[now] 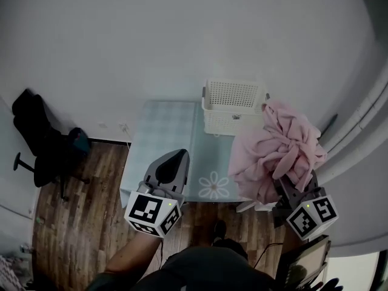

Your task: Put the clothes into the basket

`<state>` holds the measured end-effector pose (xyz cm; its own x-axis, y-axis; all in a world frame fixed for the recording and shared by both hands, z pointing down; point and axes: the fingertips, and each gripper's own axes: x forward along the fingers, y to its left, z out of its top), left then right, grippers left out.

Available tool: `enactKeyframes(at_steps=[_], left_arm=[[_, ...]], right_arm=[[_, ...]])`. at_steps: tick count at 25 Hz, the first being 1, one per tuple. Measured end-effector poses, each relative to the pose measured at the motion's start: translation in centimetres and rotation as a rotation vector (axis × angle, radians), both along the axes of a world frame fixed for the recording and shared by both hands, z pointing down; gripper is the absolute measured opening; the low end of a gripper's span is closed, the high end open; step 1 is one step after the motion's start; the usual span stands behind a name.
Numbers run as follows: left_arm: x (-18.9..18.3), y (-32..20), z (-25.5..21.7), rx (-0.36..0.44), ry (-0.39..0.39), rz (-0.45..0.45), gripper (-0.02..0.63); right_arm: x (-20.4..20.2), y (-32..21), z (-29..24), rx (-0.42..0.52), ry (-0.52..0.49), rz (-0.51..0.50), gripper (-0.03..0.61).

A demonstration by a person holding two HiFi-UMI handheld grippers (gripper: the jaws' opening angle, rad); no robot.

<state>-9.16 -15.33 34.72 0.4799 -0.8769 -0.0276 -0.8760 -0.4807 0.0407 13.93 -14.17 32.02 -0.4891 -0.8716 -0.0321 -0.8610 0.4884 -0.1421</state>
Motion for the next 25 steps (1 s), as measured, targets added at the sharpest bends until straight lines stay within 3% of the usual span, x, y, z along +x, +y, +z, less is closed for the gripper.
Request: enactKeyframes(at_steps=[2, 7, 12, 17, 25], left_arm=[[0.5, -2.5, -0.1, 0.006, -0.005, -0.025, 0.009], [1.3, -2.2, -1.0, 0.029, -0.013, -0.048, 0.009], [3.4, -8.7, -2.0, 0.007, -0.038, -0.123, 0.009], [5.2, -12.7, -1.8, -0.002, -0.027, -0.198, 0.009], [5.8, -16.2, -1.0, -0.02, -0.039, -0.202, 0.009]], right_arm=[[0.4, -2.8, -0.1, 0.006, -0.005, -0.024, 0.311], [1.0, -2.5, -1.1, 0.019, 0.014, -0.049, 0.312], [2.8, -10.6, -2.2, 0.002, 0.004, -0.124, 0.311], [4.6, -15.3, -2.0, 0.0, 0.014, -0.142, 0.312], [4.6, -20.7, -1.4, -0.022, -0.008, -0.127, 0.311]])
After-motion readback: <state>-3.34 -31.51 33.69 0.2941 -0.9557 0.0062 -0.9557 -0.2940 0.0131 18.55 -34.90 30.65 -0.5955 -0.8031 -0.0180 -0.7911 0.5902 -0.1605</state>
